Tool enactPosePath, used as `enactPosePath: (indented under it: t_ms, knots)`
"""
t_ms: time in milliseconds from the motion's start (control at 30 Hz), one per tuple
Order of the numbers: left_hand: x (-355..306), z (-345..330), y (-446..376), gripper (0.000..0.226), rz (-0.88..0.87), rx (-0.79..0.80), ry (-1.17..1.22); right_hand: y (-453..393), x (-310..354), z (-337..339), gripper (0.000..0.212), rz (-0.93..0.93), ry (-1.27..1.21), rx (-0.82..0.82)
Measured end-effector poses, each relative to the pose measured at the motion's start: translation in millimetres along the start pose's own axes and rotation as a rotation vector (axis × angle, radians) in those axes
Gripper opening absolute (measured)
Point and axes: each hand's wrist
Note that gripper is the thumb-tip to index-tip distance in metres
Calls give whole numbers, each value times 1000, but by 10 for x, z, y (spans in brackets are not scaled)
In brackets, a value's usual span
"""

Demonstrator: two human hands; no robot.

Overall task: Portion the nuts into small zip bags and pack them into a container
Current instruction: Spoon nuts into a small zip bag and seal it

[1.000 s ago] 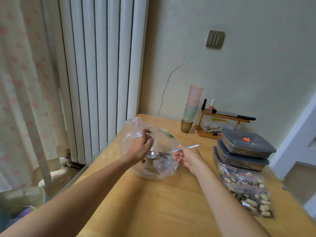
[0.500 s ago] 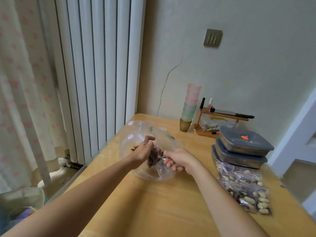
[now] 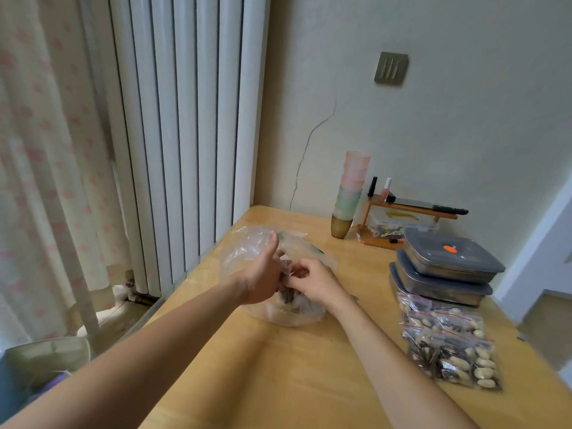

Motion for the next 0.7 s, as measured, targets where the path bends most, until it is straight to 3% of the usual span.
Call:
enactPosePath:
  t_ms: [67, 233, 333, 467, 600, 700]
  knots:
    - [18, 36, -36, 83, -17, -43, -13, -2, 28, 3, 11, 11, 21, -47]
    - [31, 114, 1, 21, -155, -226, -213, -38, 100, 43, 22, -113, -213, -122]
    - [35, 180, 2, 15, -242, -264, -310, -37, 192, 111, 28, -168, -340, -113]
    - [2, 103, 81, 7, -308, -311, -306, 27, 231, 174, 18, -151, -367, 9]
    - [-27, -61, 174, 26, -347, -291, -318, 39, 199, 231, 11, -42, -302, -125]
    - [-31, -238, 195, 18, -421, -331, -352, 61, 204, 314, 13, 2, -201, -212]
Point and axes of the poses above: each hand's wrist, its own y-axis away from the middle knuckle, its own z-axis out of the back of the hand, x = y × z, and after that the axes turned 10 degrees about -x, right-handed
